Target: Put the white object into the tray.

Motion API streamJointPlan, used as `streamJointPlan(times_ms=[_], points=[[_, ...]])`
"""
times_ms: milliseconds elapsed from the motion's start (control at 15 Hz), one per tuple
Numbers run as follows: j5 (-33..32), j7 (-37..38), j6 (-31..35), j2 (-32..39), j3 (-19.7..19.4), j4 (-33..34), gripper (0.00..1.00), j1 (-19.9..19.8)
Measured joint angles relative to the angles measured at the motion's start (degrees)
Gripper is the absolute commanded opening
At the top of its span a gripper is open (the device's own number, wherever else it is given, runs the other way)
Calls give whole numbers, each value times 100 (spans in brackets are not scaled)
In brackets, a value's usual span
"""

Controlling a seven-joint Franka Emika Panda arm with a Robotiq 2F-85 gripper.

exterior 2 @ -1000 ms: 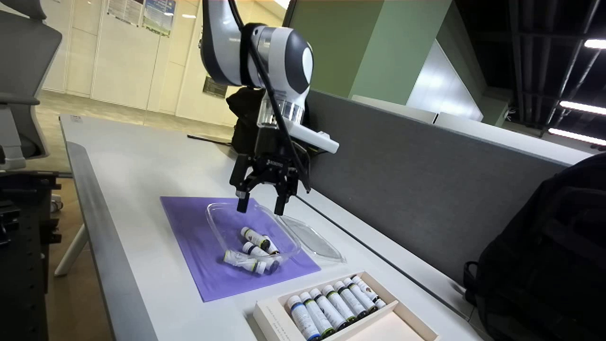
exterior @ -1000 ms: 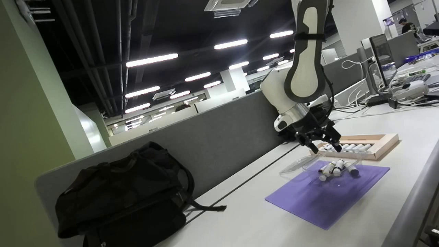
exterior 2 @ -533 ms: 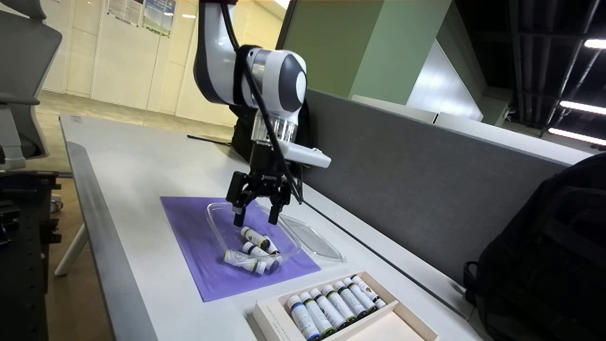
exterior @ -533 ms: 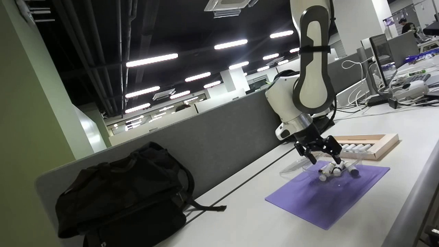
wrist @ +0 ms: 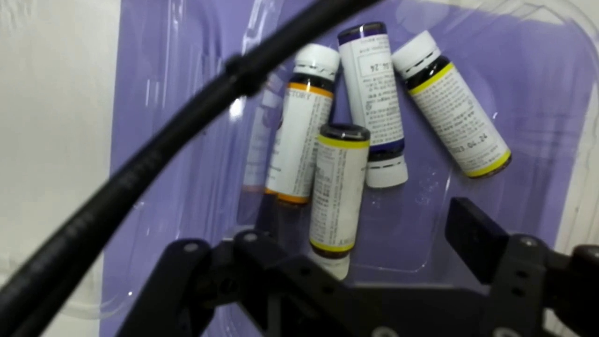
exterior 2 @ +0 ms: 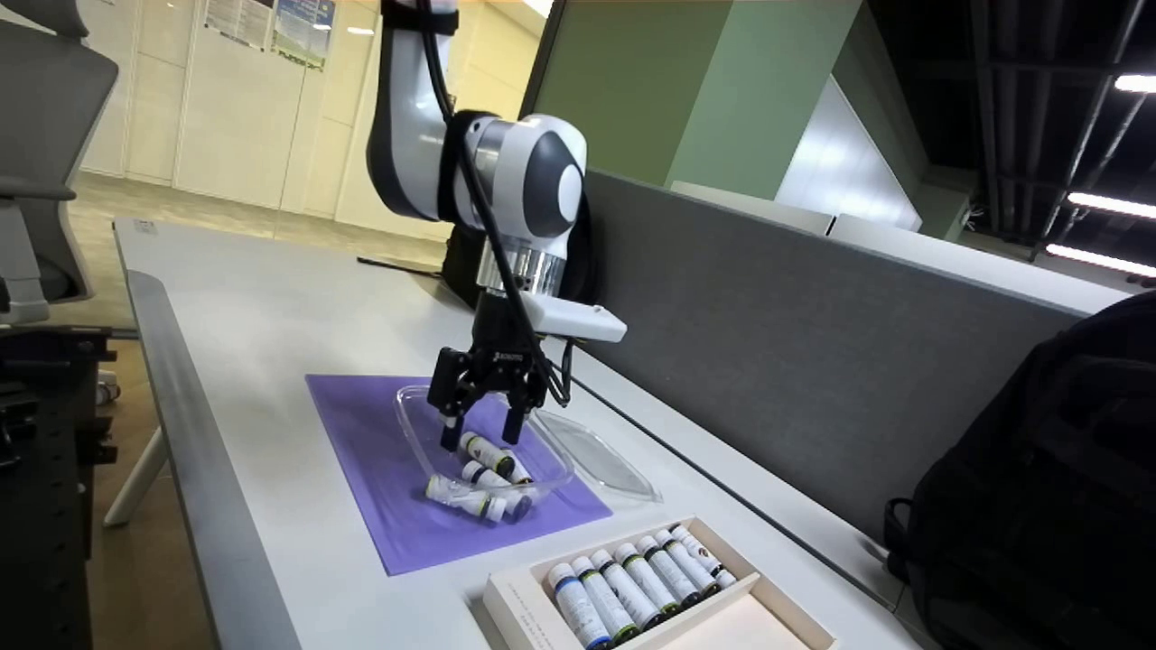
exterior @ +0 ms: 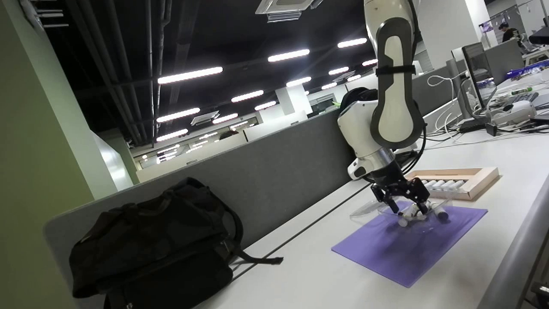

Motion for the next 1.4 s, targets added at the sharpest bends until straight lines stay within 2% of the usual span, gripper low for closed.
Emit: streamJointPlan(times_ms=[533,1200,1400], points=[[-3,0,175,38,-4,14,5,5],[10,59,191,31,-18,-2,6,12],[264,42,-92,-142,55,-2,6,-3]])
